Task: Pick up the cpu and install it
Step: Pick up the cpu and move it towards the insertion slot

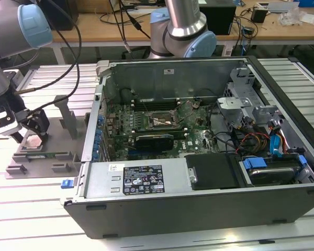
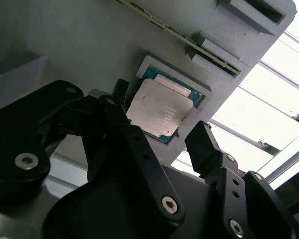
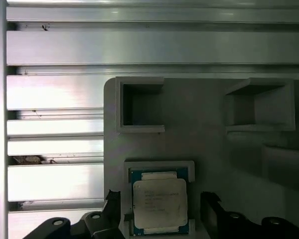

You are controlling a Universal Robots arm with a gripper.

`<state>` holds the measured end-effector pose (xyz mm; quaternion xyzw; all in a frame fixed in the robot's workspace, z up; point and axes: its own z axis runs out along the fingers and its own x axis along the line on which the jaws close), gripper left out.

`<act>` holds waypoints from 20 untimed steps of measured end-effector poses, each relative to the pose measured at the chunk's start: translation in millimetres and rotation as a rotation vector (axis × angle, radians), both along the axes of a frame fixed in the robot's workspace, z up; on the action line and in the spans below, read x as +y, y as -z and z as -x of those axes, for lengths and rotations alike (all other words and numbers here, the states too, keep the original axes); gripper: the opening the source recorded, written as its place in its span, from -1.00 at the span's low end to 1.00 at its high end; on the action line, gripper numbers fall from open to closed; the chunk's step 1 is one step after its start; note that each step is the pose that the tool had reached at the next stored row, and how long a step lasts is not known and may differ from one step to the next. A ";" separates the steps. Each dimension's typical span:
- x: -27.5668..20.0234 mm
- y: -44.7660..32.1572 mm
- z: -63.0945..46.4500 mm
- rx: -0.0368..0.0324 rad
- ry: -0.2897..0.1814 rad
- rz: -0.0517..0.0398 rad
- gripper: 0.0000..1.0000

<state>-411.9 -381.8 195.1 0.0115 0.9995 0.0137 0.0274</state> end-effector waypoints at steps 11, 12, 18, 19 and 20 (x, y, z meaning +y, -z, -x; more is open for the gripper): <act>0.0 8.3 -6.1 0.0258 0.000 0.0000 0.47; 0.0 8.6 -6.1 0.0259 0.000 0.0000 0.47; 0.0 8.7 -6.1 0.0261 0.000 0.0000 0.44; 0.0 8.6 -6.1 0.0263 0.000 0.0000 0.30; 0.1 7.8 -6.2 0.0260 0.000 -0.0002 0.30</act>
